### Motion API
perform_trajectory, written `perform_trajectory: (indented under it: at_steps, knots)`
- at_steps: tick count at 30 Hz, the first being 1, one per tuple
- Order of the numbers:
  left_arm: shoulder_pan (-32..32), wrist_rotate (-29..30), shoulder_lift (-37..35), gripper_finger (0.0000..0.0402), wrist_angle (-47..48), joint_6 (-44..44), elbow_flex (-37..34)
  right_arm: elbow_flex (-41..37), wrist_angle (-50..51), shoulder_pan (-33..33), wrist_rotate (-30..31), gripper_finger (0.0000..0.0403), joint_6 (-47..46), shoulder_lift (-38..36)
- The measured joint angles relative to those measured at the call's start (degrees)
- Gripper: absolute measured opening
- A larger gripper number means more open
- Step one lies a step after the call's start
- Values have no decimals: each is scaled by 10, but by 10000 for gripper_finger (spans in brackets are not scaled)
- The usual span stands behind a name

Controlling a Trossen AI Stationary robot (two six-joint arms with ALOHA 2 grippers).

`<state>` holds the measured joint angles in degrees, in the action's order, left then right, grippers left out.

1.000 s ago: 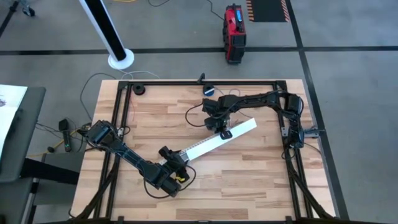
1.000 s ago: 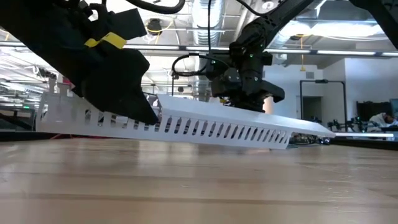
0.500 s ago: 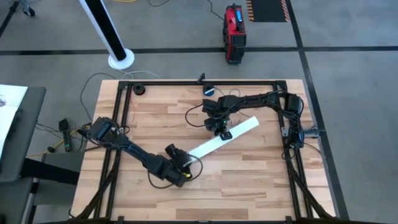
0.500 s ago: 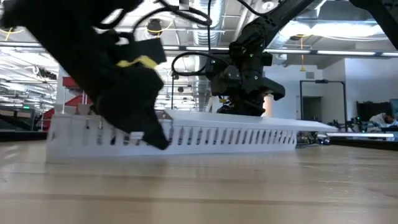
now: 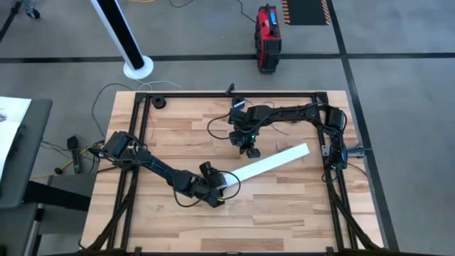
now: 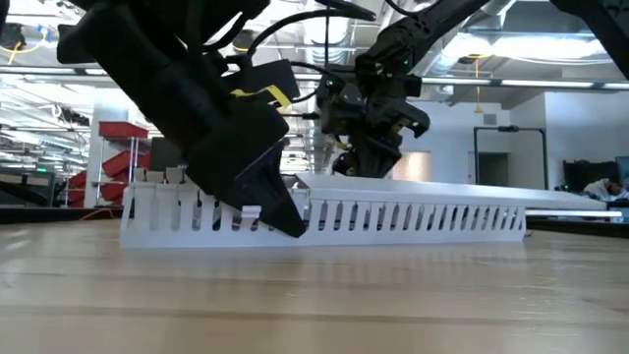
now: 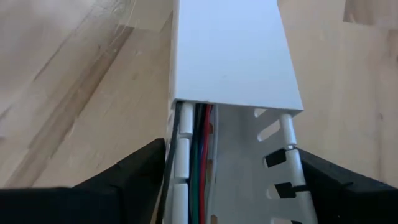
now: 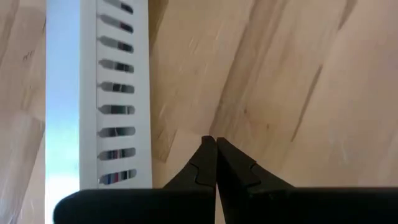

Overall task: Ziptie cables
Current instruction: Close the white cable duct

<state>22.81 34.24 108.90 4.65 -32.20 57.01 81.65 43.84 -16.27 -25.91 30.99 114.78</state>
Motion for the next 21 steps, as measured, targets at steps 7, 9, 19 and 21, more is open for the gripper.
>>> perform_trajectory:
  at_steps: [7, 9, 19, 21]
  knots:
    - [0, 6, -1, 268, -9, 16, -10, 24, 13, 14, -18, 0, -46, -20]
    - [0, 6, -1, 268, -8, 24, -10, 27, -7, 29, -25, 0, -46, -44]
    - [-5, 6, -1, 268, -12, 41, -11, 24, -29, 65, -89, 0, -37, -67]
    - [-5, 5, -1, 268, -12, 41, -11, 24, -29, 70, -99, 0, -36, -65]
